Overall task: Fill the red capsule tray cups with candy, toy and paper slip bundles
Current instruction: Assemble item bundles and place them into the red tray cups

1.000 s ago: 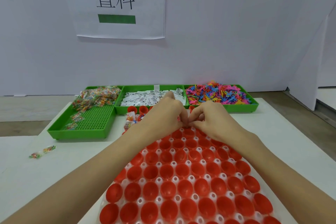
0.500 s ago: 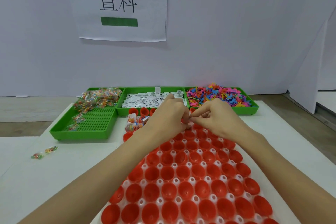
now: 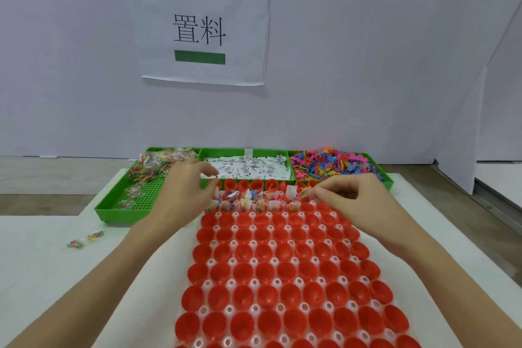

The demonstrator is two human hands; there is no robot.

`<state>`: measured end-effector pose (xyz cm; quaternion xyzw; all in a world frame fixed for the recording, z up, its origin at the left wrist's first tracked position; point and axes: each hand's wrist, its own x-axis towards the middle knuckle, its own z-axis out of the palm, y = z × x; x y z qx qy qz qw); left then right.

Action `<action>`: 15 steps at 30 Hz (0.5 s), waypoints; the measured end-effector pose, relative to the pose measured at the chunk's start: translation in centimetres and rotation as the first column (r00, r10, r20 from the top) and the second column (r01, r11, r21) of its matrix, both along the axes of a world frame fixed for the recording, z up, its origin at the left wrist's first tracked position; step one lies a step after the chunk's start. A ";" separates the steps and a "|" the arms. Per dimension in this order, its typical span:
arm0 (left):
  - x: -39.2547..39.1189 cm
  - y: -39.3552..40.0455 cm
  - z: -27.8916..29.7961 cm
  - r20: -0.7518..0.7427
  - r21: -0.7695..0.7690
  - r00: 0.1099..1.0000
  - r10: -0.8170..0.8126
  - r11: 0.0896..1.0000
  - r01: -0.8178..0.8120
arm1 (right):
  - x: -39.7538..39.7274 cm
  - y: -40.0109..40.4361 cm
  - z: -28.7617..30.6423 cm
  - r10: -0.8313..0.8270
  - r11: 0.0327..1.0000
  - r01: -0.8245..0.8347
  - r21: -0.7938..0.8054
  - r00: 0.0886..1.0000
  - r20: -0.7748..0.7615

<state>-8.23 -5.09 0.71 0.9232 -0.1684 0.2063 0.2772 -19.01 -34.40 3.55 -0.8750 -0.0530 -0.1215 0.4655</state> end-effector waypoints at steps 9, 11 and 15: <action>2.9 9.2 -2.7 -0.358 0.384 0.842 0.403 0.886 -0.260 | -1.7 2.9 -2.7 -0.040 0.994 0.038 0.103 0.999 0.013; 2.7 9.3 -2.6 -0.299 0.318 0.874 0.383 0.904 -0.287 | -1.8 2.8 -3.1 -0.058 0.992 0.055 0.116 0.998 0.020; 2.3 8.4 -1.7 -0.245 0.165 0.906 0.345 0.936 -0.311 | -2.1 2.5 -3.6 -0.079 0.992 0.076 0.099 0.996 0.035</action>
